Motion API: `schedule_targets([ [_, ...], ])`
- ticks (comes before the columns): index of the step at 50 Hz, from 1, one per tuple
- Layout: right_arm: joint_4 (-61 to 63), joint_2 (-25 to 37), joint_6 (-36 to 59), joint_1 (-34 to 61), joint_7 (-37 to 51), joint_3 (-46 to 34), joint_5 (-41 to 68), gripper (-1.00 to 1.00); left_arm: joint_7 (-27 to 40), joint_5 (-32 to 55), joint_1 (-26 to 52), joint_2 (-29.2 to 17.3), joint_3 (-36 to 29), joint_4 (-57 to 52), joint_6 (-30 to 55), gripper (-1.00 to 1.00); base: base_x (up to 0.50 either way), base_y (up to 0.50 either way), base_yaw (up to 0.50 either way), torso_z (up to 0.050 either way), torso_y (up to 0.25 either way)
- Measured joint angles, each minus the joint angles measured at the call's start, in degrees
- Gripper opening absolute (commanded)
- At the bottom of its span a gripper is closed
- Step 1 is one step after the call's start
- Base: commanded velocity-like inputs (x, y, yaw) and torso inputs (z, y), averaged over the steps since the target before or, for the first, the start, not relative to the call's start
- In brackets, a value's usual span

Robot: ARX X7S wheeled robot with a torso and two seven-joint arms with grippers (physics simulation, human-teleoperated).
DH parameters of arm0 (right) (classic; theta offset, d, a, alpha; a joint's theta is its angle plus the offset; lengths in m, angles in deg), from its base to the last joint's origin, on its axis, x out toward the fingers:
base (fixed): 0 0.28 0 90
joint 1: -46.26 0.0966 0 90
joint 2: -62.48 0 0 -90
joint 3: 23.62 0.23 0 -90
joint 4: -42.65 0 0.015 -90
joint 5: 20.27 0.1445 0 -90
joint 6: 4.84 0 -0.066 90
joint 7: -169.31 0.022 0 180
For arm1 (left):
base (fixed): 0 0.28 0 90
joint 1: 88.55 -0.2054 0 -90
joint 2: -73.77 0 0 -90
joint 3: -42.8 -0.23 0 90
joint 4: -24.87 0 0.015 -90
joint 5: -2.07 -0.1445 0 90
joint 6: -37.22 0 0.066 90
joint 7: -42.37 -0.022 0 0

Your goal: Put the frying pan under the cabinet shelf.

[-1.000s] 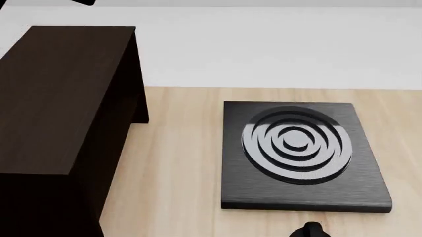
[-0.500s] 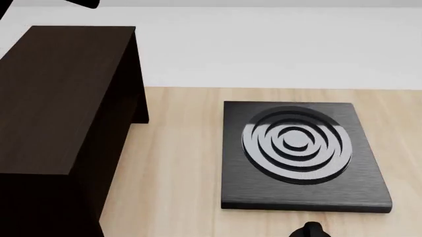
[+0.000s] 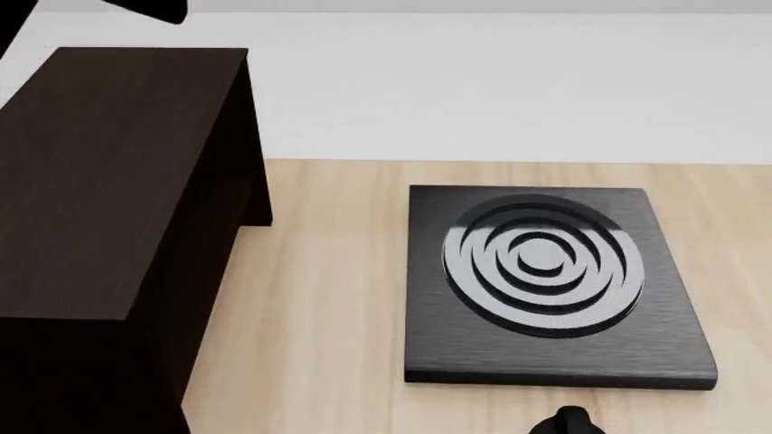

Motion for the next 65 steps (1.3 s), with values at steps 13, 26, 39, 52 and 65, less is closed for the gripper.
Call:
schedule_targets([
  [13,-0.67,-1.03,-3.24,-7.29,-0.59,5.06,-0.40,1.00,0.20,0.23,-0.37,-0.18,-0.10,0.09,-0.33,1.00,0.00,0.00,0.00,0.000,0.000],
  [26,-1.80,-2.89,-7.39,-15.01,-0.14,12.83,0.52,1.00,0.44,0.38,-0.44,-0.27,-0.33,0.34,-0.57,1.00,0.00,0.00,0.00,0.000,0.000],
  [39,-3.38,-5.60,-11.42,-21.48,0.85,19.89,1.76,1.00,0.68,0.65,-0.51,-0.38,-0.44,0.27,-0.51,1.00,0.00,0.00,0.00,0.000,0.000],
  [52,-4.95,-8.44,-14.96,-25.61,2.10,25.02,3.25,1.00,0.91,0.94,-0.53,-0.54,-0.46,0.14,-0.39,1.00,0.00,0.00,0.00,0.000,0.000],
  [65,-6.54,-10.76,-18.12,-28.18,3.55,28.22,4.58,1.00,1.19,1.21,-0.50,-0.57,-0.56,0.03,-0.18,1.00,0.00,0.00,0.00,0.000,0.000],
])
